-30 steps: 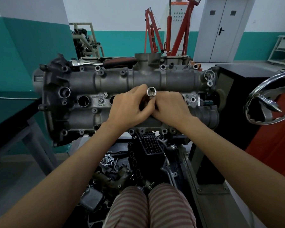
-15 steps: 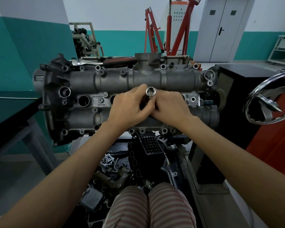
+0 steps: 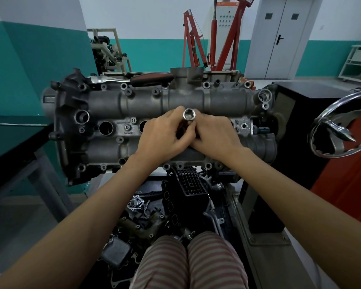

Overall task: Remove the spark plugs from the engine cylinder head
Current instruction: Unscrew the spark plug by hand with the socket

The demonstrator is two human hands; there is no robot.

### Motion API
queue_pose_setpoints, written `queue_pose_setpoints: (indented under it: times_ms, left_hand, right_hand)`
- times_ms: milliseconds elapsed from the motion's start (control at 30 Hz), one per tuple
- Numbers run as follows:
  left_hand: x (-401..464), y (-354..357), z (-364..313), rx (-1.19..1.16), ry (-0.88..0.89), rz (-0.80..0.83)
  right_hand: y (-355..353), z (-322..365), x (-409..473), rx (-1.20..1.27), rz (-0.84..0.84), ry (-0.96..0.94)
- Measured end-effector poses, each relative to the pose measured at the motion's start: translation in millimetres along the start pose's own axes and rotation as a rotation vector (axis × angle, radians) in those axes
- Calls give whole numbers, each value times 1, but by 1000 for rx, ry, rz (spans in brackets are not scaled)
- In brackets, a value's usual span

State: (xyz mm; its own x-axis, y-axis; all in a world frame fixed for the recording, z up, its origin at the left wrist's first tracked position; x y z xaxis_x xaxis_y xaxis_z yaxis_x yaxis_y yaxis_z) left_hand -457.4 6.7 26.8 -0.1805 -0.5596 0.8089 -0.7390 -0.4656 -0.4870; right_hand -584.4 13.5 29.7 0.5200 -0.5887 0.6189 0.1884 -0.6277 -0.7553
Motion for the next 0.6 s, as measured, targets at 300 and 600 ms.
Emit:
queue_pose_setpoints:
  times_ms: [300, 600]
  left_hand:
    - [1, 0, 1, -4, -35, -8]
    - [0, 1, 0, 24, 0, 11]
  right_hand:
    - [3, -3, 0, -50, 18, 14]
    - [3, -2, 1, -5, -20, 5]
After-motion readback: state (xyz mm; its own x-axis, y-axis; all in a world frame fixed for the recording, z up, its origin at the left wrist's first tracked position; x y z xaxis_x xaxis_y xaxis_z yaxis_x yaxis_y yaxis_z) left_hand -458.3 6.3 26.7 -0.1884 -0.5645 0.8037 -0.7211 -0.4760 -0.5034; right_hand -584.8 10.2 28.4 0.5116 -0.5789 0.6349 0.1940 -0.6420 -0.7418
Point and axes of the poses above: each hand's wrist, its own x-axis towards the middle knuckle, its own y-axis out of the palm, z = x × y, the point moved 2 cm from there along x, towards the middle knuckle, and after that the axes turned 12 degrees about -y, right-handed, at the moved point
